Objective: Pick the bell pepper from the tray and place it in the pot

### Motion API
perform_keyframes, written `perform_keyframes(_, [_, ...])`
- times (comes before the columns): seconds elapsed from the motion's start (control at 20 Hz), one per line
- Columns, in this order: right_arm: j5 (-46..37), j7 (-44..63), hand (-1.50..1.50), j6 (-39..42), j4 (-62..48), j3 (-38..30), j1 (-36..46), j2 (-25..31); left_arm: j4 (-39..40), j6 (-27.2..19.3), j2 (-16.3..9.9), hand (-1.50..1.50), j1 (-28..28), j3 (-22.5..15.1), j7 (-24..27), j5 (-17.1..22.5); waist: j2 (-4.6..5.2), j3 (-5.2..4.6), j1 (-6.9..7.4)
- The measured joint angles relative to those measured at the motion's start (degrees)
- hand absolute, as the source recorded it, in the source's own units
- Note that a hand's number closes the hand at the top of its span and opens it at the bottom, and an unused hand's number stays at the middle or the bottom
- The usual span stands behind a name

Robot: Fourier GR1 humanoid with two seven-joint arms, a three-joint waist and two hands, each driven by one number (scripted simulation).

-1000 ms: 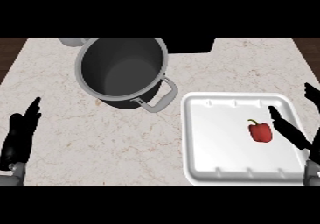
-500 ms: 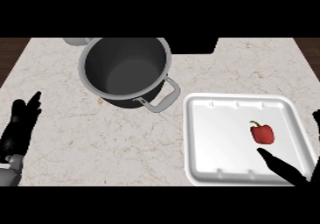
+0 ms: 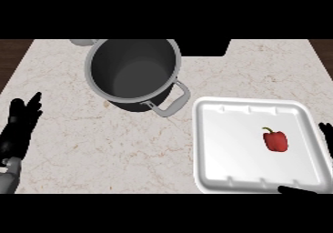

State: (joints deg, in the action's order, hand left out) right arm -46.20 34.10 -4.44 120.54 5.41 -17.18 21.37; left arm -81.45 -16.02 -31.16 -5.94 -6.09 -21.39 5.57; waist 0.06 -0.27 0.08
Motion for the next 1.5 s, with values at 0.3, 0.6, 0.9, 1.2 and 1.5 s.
perform_keyframes(0.3, [1.5, 14.9, -1.5, 14.5, 4.8, 3.7, 5.9, -1.1, -0.4, -1.0, 2.4, 0.0, 0.2, -0.8, -0.3, -2.1, -0.02, 0.15, 0.19])
perform_keyframes(0.6, [1.1, 19.4, -1.5, 18.6, 0.2, 2.8, 12.0, -4.2, -1.2, 1.5, 3.0, 0.0, 0.9, 1.9, -0.7, -3.0, -0.05, 0.23, 0.11])
perform_keyframes(0.9, [1.5, 16.8, -1.5, 19.6, -4.4, -0.5, 12.9, -4.9, 0.1, 4.4, 4.0, 0.0, 0.4, 4.7, 0.1, -4.4, -0.05, 0.27, -0.04])
perform_keyframes(1.2, [-1.6, 12.8, -1.5, 16.1, -13.4, -0.6, 15.6, -7.5, 2.0, 4.8, 6.8, 0.0, -0.4, 5.9, 1.1, -7.0, -0.03, 0.28, -0.05])
perform_keyframes(1.5, [-3.3, 7.6, -1.5, 13.5, -18.7, -2.5, 15.9, -7.7, 1.6, 6.9, 7.5, 0.0, -0.7, 8.3, 0.5, -8.6, -0.06, 0.29, -0.07])
